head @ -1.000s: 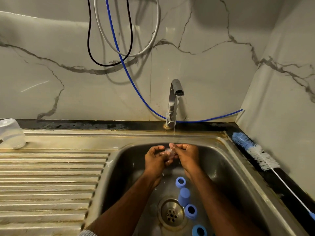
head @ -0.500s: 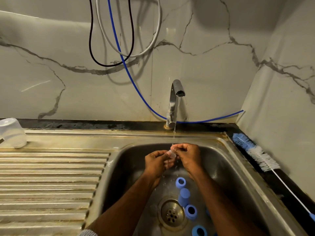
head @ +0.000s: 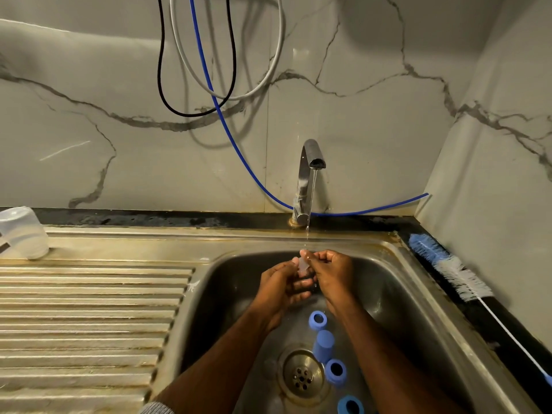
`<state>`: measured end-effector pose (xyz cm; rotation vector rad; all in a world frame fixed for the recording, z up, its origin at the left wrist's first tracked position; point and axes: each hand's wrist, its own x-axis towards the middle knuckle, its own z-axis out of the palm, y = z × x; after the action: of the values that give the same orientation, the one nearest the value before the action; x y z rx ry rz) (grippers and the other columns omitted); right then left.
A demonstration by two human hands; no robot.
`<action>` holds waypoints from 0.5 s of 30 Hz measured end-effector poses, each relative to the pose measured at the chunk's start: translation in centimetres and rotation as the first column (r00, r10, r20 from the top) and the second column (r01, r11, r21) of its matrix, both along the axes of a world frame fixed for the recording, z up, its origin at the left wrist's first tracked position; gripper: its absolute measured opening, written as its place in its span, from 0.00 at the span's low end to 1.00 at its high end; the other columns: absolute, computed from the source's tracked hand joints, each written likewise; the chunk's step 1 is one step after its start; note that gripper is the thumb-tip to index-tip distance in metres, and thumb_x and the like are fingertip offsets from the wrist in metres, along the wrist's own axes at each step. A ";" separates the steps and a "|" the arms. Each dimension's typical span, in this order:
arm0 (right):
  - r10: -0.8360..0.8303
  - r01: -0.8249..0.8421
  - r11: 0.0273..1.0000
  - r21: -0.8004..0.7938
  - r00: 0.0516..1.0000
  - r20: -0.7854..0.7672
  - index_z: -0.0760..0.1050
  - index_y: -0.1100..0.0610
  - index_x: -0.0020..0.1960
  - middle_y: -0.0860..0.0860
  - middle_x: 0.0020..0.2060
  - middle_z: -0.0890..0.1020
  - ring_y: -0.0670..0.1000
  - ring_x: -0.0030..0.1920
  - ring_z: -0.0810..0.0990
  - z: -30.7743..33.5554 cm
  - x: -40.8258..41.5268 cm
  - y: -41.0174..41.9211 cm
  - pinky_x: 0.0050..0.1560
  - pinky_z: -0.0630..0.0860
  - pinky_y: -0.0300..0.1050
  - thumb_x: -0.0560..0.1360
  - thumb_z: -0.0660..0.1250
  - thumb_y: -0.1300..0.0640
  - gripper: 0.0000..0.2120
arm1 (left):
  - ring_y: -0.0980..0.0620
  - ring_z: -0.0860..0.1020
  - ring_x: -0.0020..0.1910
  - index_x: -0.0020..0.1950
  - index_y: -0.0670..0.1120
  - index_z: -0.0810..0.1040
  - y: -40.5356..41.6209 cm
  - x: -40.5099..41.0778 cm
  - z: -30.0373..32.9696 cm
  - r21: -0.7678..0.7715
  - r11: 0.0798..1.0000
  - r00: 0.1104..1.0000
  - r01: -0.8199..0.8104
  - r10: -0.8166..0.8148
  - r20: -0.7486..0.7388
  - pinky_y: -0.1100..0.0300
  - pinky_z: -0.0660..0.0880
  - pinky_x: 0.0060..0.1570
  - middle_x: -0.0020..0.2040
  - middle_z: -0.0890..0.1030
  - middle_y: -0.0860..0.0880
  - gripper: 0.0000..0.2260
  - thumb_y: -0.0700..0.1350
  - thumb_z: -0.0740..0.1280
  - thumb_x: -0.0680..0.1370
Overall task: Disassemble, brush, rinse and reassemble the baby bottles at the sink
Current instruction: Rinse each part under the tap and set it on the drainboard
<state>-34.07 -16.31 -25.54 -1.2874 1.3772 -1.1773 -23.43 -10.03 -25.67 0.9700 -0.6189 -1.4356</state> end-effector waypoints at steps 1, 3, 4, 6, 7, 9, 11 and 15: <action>0.005 -0.006 1.000 0.016 1.000 0.024 0.81 0.57 0.46 0.52 0.36 0.86 0.51 0.37 0.86 0.1 0.1 0.2 0.43 0.85 0.50 0.73 0.75 0.48 0.12 | 0.46 0.83 0.44 0.62 0.38 0.78 0.0 0.0 0.0 0.001 1.000 1.000 -0.014 0.014 0.001 0.54 0.81 0.43 0.48 0.84 0.39 0.16 0.48 0.61 0.84; 0.018 -0.023 0.998 0.066 0.997 0.080 0.81 0.57 0.46 0.52 0.37 0.86 0.51 0.37 0.87 0.2 0.2 0.4 0.43 0.84 0.48 0.75 0.73 0.48 0.12 | 0.45 0.84 0.44 0.62 0.37 0.78 -0.1 -0.1 -0.1 -0.010 0.999 0.999 -0.053 0.053 -0.007 0.53 0.82 0.45 0.46 0.84 0.39 0.15 0.46 0.59 0.85; 0.018 -0.027 0.994 0.106 0.996 0.083 0.81 0.57 0.46 0.52 0.36 0.86 0.51 0.37 0.86 0.2 0.2 0.4 0.43 0.84 0.48 0.76 0.72 0.48 0.12 | 0.45 0.84 0.44 0.61 0.37 0.78 -0.2 -0.2 -0.2 -0.025 0.997 0.997 -0.073 0.073 -0.008 0.53 0.83 0.46 0.46 0.85 0.38 0.13 0.43 0.59 0.85; 0.030 -0.039 0.978 0.204 0.998 0.047 0.81 0.58 0.43 0.53 0.34 0.85 0.51 0.34 0.84 0.1 0.2 0.4 0.41 0.81 0.46 0.79 0.69 0.49 0.13 | 0.47 0.83 0.42 0.59 0.37 0.80 -0.3 -0.1 -0.3 -0.059 0.993 0.994 -0.103 0.104 0.017 0.54 0.83 0.45 0.46 0.85 0.38 0.10 0.38 0.60 0.84; 0.049 -0.059 0.966 0.253 0.998 0.044 0.81 0.58 0.41 0.53 0.32 0.84 0.50 0.32 0.81 -0.1 0.2 0.3 0.38 0.79 0.46 0.80 0.67 0.49 0.14 | 0.48 0.83 0.41 0.58 0.37 0.81 -0.4 -0.1 -0.3 -0.071 0.991 0.993 -0.111 0.114 0.039 0.55 0.83 0.45 0.45 0.85 0.38 0.10 0.37 0.61 0.83; 0.094 -0.118 0.932 0.344 0.992 0.087 0.79 0.57 0.38 0.51 0.27 0.79 0.49 0.28 0.75 -0.4 0.3 0.5 0.32 0.72 0.44 0.81 0.64 0.53 0.15 | 0.50 0.82 0.39 0.57 0.37 0.82 -0.5 -0.2 -0.3 -0.093 0.989 0.989 -0.116 0.123 0.079 0.57 0.83 0.43 0.45 0.85 0.40 0.09 0.37 0.64 0.82; 0.134 -0.186 0.905 0.383 0.978 0.159 0.75 0.56 0.35 0.49 0.25 0.74 0.47 0.25 0.71 -0.5 0.5 0.9 0.29 0.67 0.40 0.81 0.60 0.59 0.16 | 0.51 0.81 0.37 0.57 0.36 0.82 -0.5 -0.3 -0.4 -0.104 0.988 0.981 -0.118 0.132 0.140 0.59 0.82 0.41 0.43 0.84 0.40 0.08 0.36 0.65 0.81; 0.182 -0.209 0.907 0.365 0.977 0.107 0.75 0.56 0.35 0.49 0.24 0.73 0.48 0.25 0.70 -0.4 0.8 1.4 0.30 0.66 0.42 0.81 0.59 0.59 0.16 | 0.51 0.79 0.33 0.56 0.38 0.82 -0.6 -0.3 -0.9 -0.116 0.986 0.958 -0.122 0.147 0.246 0.58 0.79 0.35 0.39 0.82 0.40 0.07 0.35 0.66 0.81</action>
<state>-33.26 -14.92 -25.97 -1.0694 1.3095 -0.7686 -23.69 -10.67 -26.54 1.1046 -0.7892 -1.1585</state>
